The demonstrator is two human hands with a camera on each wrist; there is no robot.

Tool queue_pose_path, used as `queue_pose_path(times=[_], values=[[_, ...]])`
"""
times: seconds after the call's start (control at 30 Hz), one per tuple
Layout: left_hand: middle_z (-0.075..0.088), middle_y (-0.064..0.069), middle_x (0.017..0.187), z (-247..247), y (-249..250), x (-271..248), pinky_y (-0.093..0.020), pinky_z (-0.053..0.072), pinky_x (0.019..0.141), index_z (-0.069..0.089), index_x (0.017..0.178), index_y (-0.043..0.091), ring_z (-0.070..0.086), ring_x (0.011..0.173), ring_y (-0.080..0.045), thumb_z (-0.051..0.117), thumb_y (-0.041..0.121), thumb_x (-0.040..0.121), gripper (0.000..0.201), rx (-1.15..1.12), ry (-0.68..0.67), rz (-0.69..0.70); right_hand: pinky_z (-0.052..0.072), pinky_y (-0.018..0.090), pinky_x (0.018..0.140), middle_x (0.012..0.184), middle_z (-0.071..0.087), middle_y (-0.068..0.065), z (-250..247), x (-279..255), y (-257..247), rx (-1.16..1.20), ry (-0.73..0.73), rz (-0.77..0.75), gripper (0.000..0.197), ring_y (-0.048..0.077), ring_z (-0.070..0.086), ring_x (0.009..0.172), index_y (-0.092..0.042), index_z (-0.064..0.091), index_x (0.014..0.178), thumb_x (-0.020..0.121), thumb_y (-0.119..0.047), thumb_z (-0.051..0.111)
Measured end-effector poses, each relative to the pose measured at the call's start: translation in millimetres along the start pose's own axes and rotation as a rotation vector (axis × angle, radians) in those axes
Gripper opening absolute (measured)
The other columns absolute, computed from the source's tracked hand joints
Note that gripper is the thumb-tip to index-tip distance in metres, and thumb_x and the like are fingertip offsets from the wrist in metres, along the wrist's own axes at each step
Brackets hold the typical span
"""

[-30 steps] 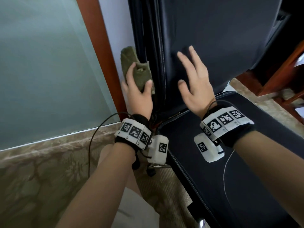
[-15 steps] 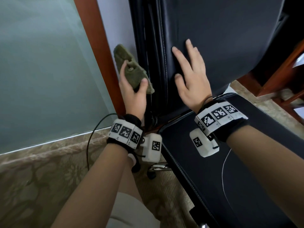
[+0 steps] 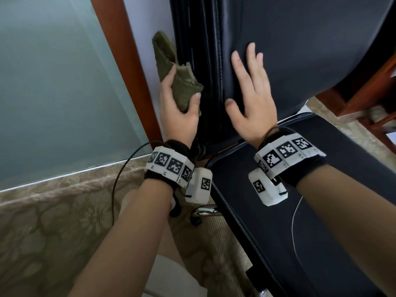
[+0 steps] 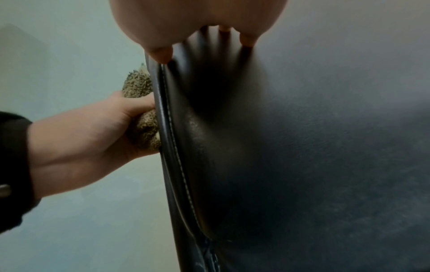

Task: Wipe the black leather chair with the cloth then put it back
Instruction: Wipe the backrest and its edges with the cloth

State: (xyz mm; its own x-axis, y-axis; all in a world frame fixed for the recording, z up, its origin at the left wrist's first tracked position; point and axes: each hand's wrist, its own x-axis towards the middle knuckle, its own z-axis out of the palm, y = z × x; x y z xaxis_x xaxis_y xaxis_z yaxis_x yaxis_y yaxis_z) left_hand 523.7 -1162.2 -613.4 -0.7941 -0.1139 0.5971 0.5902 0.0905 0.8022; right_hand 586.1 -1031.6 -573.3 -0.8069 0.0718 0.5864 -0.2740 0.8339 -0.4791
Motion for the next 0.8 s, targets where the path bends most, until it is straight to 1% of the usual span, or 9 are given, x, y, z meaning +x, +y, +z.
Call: queue_pose_path(times=[0.13,0.2,0.3,0.43,0.5,0.57,0.6,0.7,0.8], values=[[0.044,0.006,0.130,1,-8,-6,-0.035,0.037,0.108,0.040,0.133,0.008,0.047,0.125,-0.022,0.064,0.005,0.081,0.057,0.018,-0.033,0.009,0.015,0.060,0.112,0.155,0.009,0.017,0,1,0,-0.001,-0.004,0.011,0.072,0.040,0.003,0.142,-0.015,0.021,0.146,0.081,-0.007,0.049],[0.042,0.002,0.132,-2,-14,-16,-0.030,0.034,0.109,0.036,0.134,0.015,0.043,0.127,-0.019,0.063,0.009,0.082,0.059,0.030,-0.082,-0.024,0.014,0.059,0.112,0.155,0.008,0.017,-1,1,-1,-0.008,-0.009,0.016,0.072,0.039,0.003,0.142,-0.016,0.020,0.146,0.081,-0.007,0.049],[0.038,0.000,0.134,-14,-20,-31,-0.017,0.026,0.108,0.031,0.136,0.021,0.038,0.125,-0.003,0.056,0.028,0.085,0.058,0.036,-0.184,-0.076,0.013,0.057,0.113,0.155,0.008,0.017,-2,0,-3,-0.018,-0.019,0.017,0.073,0.039,0.002,0.142,-0.015,0.020,0.146,0.081,-0.007,0.050],[0.036,0.006,0.128,-21,2,-22,-0.024,0.030,0.107,0.029,0.134,0.028,0.041,0.119,-0.003,0.049,0.040,0.080,0.060,-0.172,-0.049,-0.233,0.014,0.056,0.113,0.155,0.007,0.015,-4,-2,-2,-0.029,-0.032,0.017,0.073,0.038,0.003,0.142,-0.017,0.020,0.146,0.080,-0.009,0.051],[0.033,0.010,0.126,-18,18,-4,-0.006,0.026,0.098,0.026,0.139,0.027,0.037,0.112,0.008,0.041,0.045,0.087,0.057,-0.207,-0.010,-0.242,0.014,0.056,0.113,0.155,0.007,0.015,-5,-2,-1,-0.032,-0.039,0.015,0.074,0.038,0.003,0.142,-0.017,0.019,0.147,0.080,-0.010,0.051],[0.033,0.007,0.127,-12,25,15,0.009,0.019,0.083,0.029,0.142,0.024,0.030,0.106,0.014,0.029,0.040,0.094,0.051,-0.131,-0.054,-0.213,0.014,0.056,0.113,0.155,0.007,0.015,-5,-1,-1,-0.032,-0.038,0.010,0.074,0.038,0.003,0.142,-0.017,0.019,0.147,0.080,-0.010,0.051],[0.034,0.004,0.130,-9,26,22,0.009,0.019,0.081,0.030,0.142,0.024,0.032,0.108,0.008,0.027,0.037,0.096,0.048,-0.114,-0.087,-0.216,0.014,0.055,0.113,0.155,0.007,0.016,-5,0,-1,-0.032,-0.035,0.008,0.074,0.038,0.003,0.142,-0.017,0.019,0.147,0.080,-0.010,0.051],[0.034,-0.003,0.141,-5,28,24,-0.002,0.022,0.092,0.027,0.141,0.026,0.030,0.122,-0.009,0.040,0.027,0.098,0.046,-0.055,-0.149,-0.203,0.010,0.051,0.113,0.156,0.006,0.015,-3,0,1,-0.033,-0.037,0.013,0.075,0.037,0.002,0.142,-0.018,0.018,0.147,0.080,-0.010,0.051],[0.033,-0.002,0.141,-6,25,16,-0.009,0.026,0.104,0.022,0.139,0.023,0.034,0.129,-0.009,0.052,0.013,0.092,0.057,-0.091,-0.161,-0.141,0.007,0.050,0.112,0.156,0.005,0.015,-1,0,2,-0.025,-0.040,0.008,0.076,0.037,0.001,0.142,-0.018,0.017,0.147,0.080,-0.011,0.052]])
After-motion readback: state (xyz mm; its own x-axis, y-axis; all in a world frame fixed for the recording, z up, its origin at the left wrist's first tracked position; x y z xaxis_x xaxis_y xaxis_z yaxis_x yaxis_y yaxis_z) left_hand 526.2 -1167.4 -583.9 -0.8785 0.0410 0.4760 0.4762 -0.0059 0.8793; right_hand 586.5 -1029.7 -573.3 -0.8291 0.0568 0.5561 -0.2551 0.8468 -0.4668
